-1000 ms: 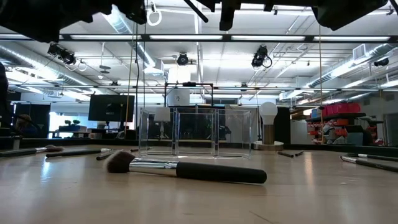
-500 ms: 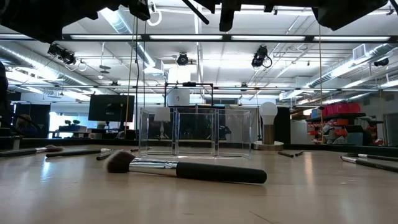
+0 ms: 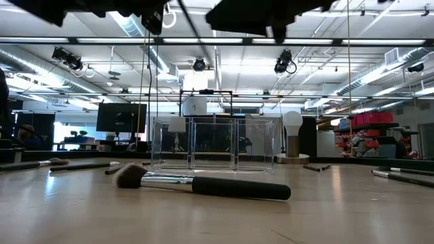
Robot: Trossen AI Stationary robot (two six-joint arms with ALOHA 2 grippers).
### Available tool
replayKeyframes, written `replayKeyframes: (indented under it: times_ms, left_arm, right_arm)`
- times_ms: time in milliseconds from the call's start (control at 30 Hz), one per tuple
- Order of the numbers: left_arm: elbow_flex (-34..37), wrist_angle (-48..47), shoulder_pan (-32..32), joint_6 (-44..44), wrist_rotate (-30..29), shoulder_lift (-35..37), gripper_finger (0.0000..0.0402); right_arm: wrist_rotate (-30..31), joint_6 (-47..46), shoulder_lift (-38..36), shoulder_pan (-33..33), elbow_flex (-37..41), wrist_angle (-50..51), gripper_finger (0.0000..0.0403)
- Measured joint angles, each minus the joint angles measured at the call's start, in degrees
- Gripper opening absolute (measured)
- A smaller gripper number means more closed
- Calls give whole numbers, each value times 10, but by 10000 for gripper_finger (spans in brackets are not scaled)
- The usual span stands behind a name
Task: Put items in baskets/containers
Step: Put the liner brush into the transparent organizer
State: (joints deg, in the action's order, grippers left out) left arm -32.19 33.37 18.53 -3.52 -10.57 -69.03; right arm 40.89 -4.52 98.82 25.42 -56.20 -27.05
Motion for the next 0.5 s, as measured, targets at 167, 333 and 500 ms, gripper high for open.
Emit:
replayKeyframes:
  times_ms: [167,333,500]
  left_arm:
    - [-84,-226,-18,29,-75,10,23]
    - [-107,-310,-56,50,-71,8,18]
    - [-107,-354,-101,80,-2,2,25]
  right_arm:
    - [39,-76,-37,22,0,114,112]
    - [38,-81,-34,34,0,117,116]
    - [38,-84,-31,34,0,117,116]
